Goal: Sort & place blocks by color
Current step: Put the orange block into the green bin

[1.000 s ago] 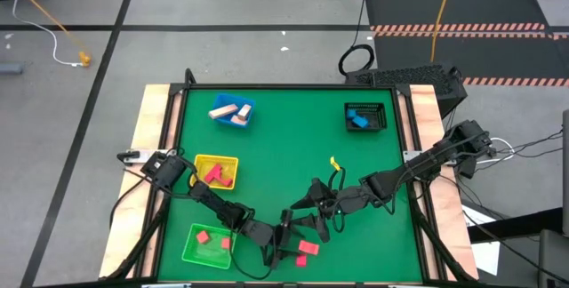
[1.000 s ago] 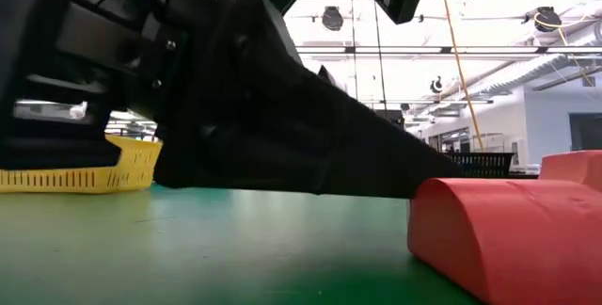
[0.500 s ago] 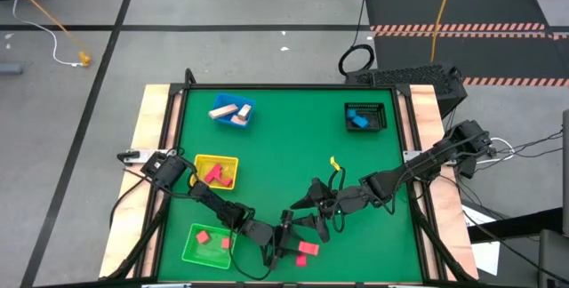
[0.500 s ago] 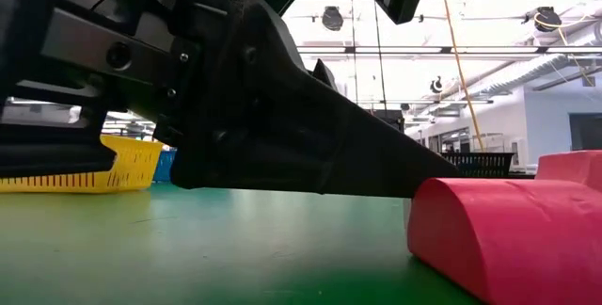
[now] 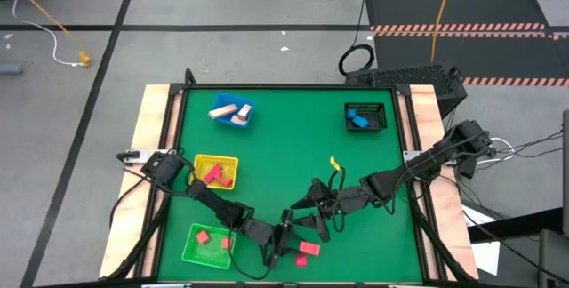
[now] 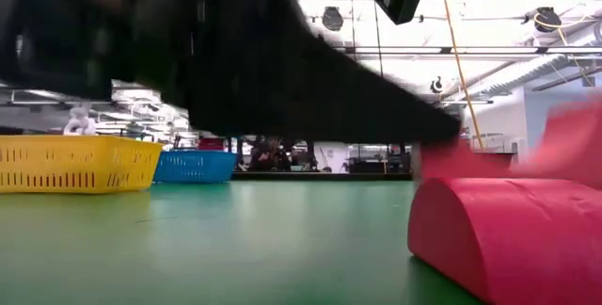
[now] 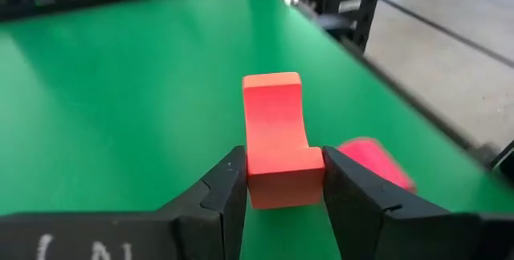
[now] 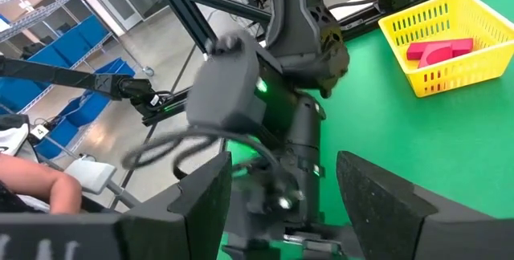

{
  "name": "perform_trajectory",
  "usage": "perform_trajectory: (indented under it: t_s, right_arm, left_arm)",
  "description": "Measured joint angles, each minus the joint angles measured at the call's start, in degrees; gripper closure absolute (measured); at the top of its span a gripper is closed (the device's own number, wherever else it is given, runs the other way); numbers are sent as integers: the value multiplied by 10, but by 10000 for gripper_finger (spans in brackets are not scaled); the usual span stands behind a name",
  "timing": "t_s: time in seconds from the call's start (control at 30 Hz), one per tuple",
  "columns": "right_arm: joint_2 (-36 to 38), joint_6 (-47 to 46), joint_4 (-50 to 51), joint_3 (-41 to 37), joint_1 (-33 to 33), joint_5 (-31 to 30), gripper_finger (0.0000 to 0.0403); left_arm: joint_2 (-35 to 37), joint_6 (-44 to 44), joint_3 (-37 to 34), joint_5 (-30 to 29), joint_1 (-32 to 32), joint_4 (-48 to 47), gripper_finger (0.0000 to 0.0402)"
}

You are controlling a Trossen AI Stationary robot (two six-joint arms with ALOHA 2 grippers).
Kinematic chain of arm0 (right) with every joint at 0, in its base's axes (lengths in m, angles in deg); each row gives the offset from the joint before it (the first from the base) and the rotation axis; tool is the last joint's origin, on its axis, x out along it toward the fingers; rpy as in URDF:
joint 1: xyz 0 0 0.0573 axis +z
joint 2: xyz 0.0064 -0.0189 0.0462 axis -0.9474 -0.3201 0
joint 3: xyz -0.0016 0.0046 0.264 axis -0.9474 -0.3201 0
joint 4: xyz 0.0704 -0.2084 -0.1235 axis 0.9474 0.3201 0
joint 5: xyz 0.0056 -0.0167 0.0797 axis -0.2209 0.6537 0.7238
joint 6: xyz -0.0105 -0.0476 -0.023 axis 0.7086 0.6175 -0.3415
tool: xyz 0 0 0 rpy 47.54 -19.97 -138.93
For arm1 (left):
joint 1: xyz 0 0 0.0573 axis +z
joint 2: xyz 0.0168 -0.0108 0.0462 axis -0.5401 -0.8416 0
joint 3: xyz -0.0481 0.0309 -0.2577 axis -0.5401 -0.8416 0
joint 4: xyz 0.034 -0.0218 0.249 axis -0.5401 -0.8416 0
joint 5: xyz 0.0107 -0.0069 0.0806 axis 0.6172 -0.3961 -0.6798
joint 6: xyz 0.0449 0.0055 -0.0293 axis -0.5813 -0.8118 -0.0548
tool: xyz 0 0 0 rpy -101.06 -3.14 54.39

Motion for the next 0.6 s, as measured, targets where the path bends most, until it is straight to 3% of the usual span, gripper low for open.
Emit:
perform_trajectory:
  t_s: [0.23,0.6]
  right_arm:
    - [0,0,0,0,0,0,188]
    - [0,0,0,0,0,0,188]
  left_arm:
    - [96,-15,-28,-35,-4,-109,260]
    - [391,56,-290,-152,-27,-127,254]
